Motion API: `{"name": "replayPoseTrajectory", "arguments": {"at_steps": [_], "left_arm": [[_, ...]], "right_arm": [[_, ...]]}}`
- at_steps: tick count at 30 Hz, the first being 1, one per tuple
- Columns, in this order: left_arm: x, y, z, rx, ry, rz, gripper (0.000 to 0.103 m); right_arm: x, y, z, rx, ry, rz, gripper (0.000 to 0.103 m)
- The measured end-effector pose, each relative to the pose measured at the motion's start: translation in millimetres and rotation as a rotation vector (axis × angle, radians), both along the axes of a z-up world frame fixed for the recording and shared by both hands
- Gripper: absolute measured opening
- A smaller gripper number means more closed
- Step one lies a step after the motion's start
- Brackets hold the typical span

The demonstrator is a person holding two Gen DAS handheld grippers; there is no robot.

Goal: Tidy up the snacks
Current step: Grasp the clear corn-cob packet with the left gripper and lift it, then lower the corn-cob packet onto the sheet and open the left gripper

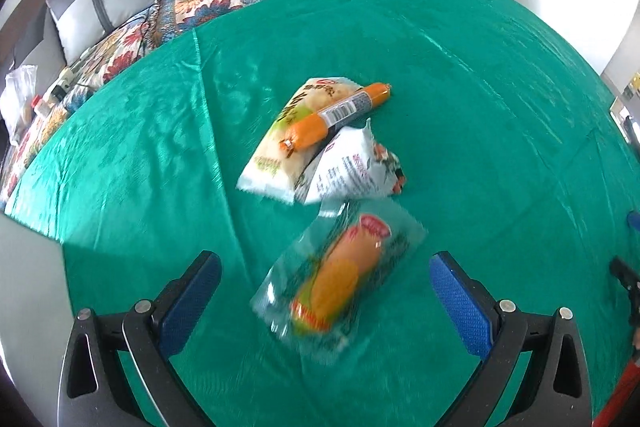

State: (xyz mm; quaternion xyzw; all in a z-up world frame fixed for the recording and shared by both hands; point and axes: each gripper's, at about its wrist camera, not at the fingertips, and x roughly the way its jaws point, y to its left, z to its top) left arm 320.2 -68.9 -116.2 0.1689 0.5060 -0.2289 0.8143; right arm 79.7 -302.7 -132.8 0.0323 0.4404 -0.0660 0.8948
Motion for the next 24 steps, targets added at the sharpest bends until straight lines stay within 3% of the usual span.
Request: {"name": "replayPoseTrajectory", "arguments": {"at_steps": [3, 5, 6, 7, 8, 13, 17, 20, 22, 24], "left_arm": [[6, -9, -11, -0.005, 0.039, -0.054, 0.098], [0, -8, -9, -0.046, 0.034, -0.079, 0.074], [-4, -7, -7, -0.048, 0.024, -0.071, 0.067], [-4, -4, -5, -0.052, 0.026, -0.049, 0.050], [-3, 1, -3, -0.056, 0.039, -0.016, 0.042], [-32, 31, -1, -0.120, 0.088, 0.156, 0.038], [-88, 60, 5, -0.186, 0.132, 0.302, 0.036], [-128, 82, 7, -0.211, 0.125, 0.355, 0.031], [-139, 95, 6, -0.211, 0.087, 0.388, 0.032], [-141, 102, 4, -0.217, 0.043, 0.417, 0.046]], "right_arm": [[0, 0, 0, 0.001, 0.000, 0.001, 0.095], [0, 0, 0, 0.001, 0.000, 0.001, 0.095], [0, 0, 0, 0.001, 0.000, 0.001, 0.095], [0, 0, 0, 0.001, 0.000, 0.001, 0.095], [0, 0, 0, 0.001, 0.000, 0.001, 0.095], [0, 1, 0, 0.001, 0.000, 0.001, 0.095], [0, 1, 0, 0.001, 0.000, 0.001, 0.095], [0, 1, 0, 0.000, 0.000, 0.001, 0.095], [0, 1, 0, 0.001, 0.000, 0.001, 0.095], [0, 1, 0, 0.000, 0.000, 0.001, 0.095]]}}
